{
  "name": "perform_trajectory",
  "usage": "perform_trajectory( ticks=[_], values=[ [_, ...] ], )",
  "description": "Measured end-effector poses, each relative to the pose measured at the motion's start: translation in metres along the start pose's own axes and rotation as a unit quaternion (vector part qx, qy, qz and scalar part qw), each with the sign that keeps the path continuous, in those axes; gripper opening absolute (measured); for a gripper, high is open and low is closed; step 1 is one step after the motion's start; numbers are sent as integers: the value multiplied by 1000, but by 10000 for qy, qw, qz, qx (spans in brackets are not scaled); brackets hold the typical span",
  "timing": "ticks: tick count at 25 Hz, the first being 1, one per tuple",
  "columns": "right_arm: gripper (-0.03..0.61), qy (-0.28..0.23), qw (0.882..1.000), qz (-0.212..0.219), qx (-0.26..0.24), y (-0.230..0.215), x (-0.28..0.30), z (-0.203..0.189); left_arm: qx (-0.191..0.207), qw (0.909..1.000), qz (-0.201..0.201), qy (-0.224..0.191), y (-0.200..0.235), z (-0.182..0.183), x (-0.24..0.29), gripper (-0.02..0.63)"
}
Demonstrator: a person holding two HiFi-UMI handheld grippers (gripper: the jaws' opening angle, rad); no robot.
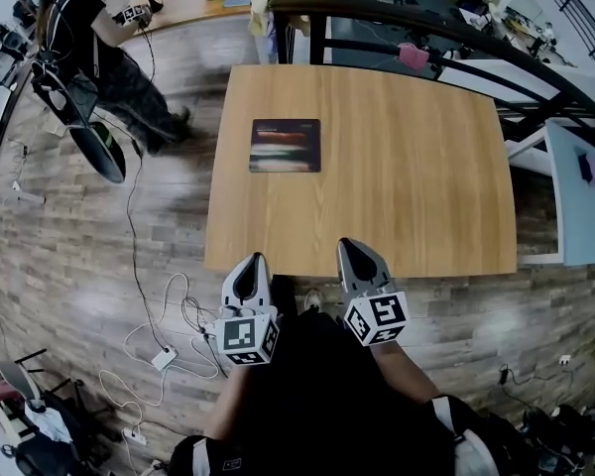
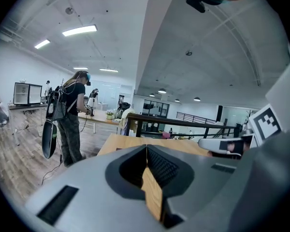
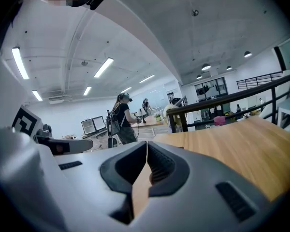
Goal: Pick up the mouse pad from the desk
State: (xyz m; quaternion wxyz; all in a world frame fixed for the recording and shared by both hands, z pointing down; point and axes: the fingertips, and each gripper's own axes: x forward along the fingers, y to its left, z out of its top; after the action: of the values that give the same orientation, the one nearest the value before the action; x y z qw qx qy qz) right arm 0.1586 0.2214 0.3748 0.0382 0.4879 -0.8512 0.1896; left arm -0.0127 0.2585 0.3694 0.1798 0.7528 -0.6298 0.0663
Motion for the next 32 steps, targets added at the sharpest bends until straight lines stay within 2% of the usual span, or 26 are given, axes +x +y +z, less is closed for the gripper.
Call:
perform_trajectory(
  ticks=[9,17,24,32],
  values=[
    [31,75,9998,-188,1,-14,52,9,33,9997,-223,90,24,15,67,25],
    [31,153,9994,-326,2,-16,120,22,31,9992,-327,210,71,29,125,25],
    [31,340,9979,-546,58,-19,171,20,128,9982,-486,334,107,37,168,25],
    [31,451,9968,-664,61,-34,204,27,21,9975,-595,374,126,41,200,25]
  ],
)
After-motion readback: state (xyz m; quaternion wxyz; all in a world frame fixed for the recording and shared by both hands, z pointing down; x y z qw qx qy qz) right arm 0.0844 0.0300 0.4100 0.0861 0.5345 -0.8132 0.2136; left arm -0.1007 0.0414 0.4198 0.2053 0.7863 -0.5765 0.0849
